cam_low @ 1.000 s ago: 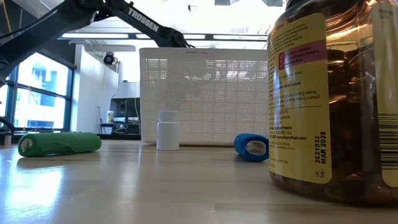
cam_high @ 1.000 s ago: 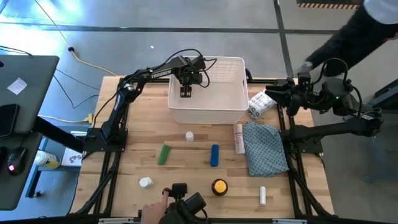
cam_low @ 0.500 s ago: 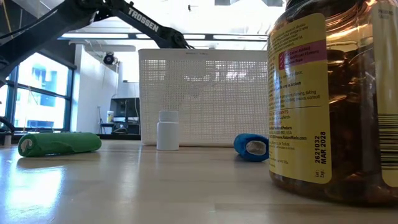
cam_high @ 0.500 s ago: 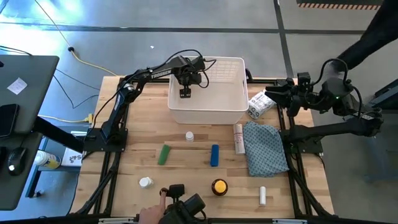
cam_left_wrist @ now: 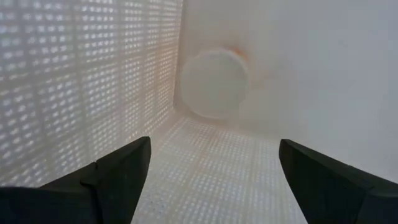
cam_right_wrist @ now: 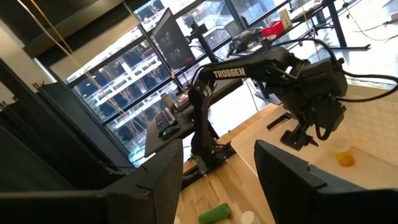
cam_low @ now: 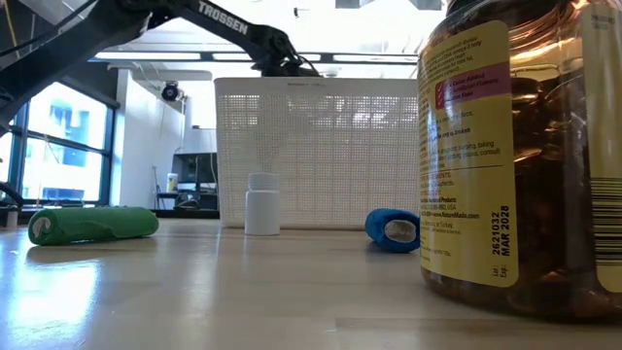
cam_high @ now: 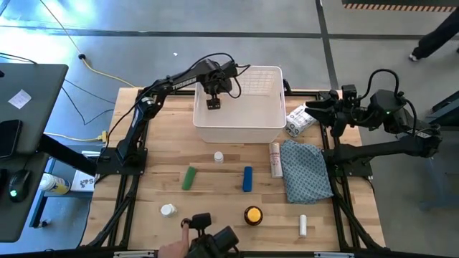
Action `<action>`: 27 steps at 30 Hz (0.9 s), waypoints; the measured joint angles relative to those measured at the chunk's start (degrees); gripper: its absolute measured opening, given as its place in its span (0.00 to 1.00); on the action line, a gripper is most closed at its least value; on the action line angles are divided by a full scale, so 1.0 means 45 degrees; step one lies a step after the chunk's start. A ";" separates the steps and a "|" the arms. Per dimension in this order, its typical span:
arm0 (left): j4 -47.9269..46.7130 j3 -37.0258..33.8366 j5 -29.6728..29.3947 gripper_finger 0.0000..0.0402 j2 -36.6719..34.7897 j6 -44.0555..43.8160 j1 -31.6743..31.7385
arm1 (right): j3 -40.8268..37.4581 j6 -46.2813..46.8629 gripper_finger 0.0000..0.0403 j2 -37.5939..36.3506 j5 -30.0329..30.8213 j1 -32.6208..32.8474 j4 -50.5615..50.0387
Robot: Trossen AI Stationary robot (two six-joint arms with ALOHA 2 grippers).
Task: Pick & place medical supplies in basket/bin
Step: Put the yellow medicine bottle into the white bin
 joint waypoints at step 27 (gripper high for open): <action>-0.1093 0.3401 0.0425 0.83 -0.2153 -0.3429 -0.1299 | -0.0005 0.0340 0.47 0.0732 0.0477 0.0000 -0.0658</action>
